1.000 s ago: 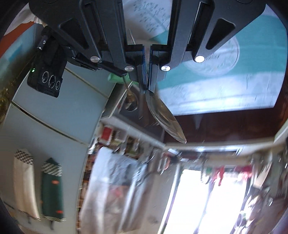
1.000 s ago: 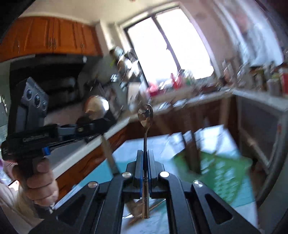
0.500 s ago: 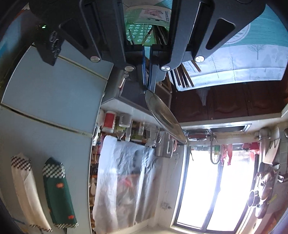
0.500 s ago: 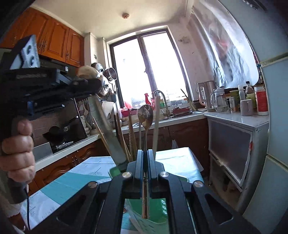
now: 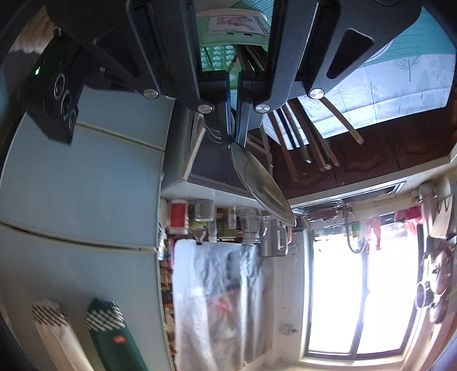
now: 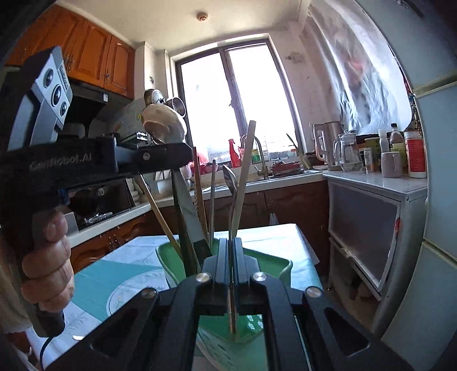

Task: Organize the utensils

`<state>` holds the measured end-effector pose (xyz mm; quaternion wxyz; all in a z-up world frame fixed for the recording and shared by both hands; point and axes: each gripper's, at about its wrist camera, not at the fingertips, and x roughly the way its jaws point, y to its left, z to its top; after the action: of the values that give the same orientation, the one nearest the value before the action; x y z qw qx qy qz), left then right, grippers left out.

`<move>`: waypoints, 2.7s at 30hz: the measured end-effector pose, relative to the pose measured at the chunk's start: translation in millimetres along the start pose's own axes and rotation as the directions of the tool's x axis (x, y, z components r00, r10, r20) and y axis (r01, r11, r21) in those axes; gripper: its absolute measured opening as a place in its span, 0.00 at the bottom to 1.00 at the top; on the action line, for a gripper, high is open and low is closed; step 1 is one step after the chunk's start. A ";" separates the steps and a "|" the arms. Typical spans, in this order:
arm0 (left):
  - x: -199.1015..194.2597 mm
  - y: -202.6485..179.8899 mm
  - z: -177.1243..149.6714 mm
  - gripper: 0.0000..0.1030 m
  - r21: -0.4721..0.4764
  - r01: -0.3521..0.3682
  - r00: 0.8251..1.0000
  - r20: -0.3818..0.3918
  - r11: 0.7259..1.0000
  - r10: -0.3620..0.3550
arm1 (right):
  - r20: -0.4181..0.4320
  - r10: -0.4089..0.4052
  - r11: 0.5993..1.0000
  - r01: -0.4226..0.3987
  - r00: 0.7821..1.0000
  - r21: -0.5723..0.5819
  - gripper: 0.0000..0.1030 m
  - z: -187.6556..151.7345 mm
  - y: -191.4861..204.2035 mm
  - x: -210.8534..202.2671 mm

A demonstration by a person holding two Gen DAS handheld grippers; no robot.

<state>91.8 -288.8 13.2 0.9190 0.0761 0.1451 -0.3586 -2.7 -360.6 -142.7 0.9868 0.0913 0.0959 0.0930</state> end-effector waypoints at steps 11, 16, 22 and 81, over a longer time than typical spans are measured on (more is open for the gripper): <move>27.7 -2.9 -43.9 0.07 -0.042 0.026 0.988 -0.149 0.999 -0.032 | -0.083 -0.022 1.000 0.023 0.996 0.015 0.19 -4.3 -0.2 0.1; 20.7 4.2 -53.0 0.17 -0.095 0.018 0.986 -0.165 0.995 -0.033 | -0.080 -0.004 0.999 0.006 0.997 0.032 0.21 -2.9 1.4 -6.7; 2.8 11.8 -55.0 0.30 -0.138 -0.020 0.982 -0.190 0.990 -0.007 | -0.080 0.016 1.000 -0.015 0.997 0.006 0.21 0.9 16.0 -14.6; -58.5 187.1 -216.6 0.30 -0.482 -0.288 0.753 -0.648 0.828 -0.116 | -0.710 0.111 0.992 -0.040 0.695 0.116 0.21 -65.5 106.3 140.4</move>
<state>132.3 -61.9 -166.3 0.8069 -0.0665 0.5495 -0.2061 101.5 -219.0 -209.0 0.8623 0.0969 0.4717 0.1571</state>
